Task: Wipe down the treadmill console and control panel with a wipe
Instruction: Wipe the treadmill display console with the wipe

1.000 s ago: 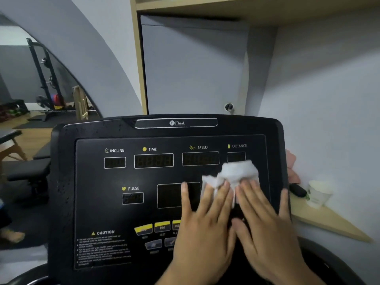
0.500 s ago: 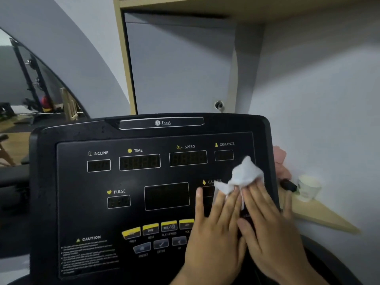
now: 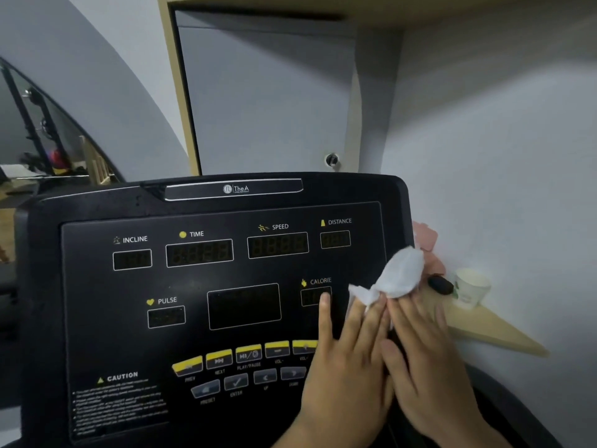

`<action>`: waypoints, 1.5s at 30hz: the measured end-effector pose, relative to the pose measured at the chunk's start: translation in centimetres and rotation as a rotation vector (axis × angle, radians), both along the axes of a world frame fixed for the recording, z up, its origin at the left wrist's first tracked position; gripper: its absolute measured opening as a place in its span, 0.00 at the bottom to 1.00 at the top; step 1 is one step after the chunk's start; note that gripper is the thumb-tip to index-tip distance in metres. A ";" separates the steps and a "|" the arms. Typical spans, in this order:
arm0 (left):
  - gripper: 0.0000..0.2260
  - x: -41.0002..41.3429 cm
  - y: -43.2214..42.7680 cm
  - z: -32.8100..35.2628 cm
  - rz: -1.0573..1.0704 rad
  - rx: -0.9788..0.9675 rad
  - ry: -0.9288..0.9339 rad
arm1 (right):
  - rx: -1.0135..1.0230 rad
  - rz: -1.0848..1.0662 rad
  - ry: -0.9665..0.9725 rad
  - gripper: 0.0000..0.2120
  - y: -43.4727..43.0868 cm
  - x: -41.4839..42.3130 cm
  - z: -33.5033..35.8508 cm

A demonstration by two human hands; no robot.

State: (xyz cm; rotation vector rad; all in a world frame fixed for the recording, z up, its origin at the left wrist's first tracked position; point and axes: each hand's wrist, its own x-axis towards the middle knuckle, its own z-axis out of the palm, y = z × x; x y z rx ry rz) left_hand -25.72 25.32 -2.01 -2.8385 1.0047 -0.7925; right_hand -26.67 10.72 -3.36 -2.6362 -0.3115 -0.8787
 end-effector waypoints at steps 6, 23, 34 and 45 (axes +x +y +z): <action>0.30 2.6 -1.9 5.2 0.079 0.067 -0.093 | 0.021 -0.075 -0.088 0.29 -1.1 3.5 4.9; 0.14 2.9 0.1 4.8 -0.149 -0.165 -0.134 | -0.068 -0.106 -0.152 0.20 -2.3 1.8 3.3; 0.06 3.1 1.4 7.1 -0.092 -0.220 -0.084 | 0.326 0.057 -0.047 0.09 -4.7 0.0 7.1; 0.09 2.4 2.3 8.5 -0.066 -0.336 -0.117 | 0.597 0.004 -0.030 0.04 -3.0 0.6 8.8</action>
